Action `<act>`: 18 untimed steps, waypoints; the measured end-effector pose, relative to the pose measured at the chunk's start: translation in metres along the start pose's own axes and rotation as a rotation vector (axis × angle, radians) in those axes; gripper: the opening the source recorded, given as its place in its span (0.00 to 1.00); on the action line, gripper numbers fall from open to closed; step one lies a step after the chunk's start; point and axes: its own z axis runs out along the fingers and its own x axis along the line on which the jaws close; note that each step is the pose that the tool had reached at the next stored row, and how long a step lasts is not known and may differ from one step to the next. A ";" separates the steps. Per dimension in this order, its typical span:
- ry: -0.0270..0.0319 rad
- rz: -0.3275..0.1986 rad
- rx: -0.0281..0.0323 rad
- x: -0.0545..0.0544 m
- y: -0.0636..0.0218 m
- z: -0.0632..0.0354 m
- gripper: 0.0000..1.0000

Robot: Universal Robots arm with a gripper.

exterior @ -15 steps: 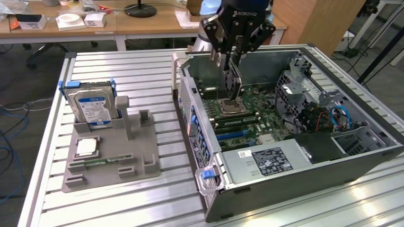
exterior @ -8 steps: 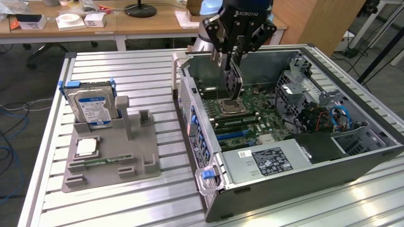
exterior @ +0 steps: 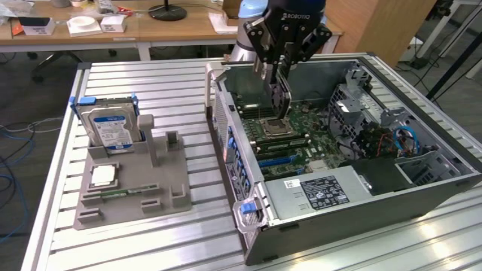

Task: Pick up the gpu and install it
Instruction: 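Pick up the gpu and move the gpu toward the slot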

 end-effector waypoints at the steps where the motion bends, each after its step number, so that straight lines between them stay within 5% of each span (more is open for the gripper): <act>1: -0.0001 0.000 -0.0001 0.000 0.0000 0.0000 0.26; 18: -0.0001 0.000 -0.0001 -0.006 0.0004 0.0001 0.26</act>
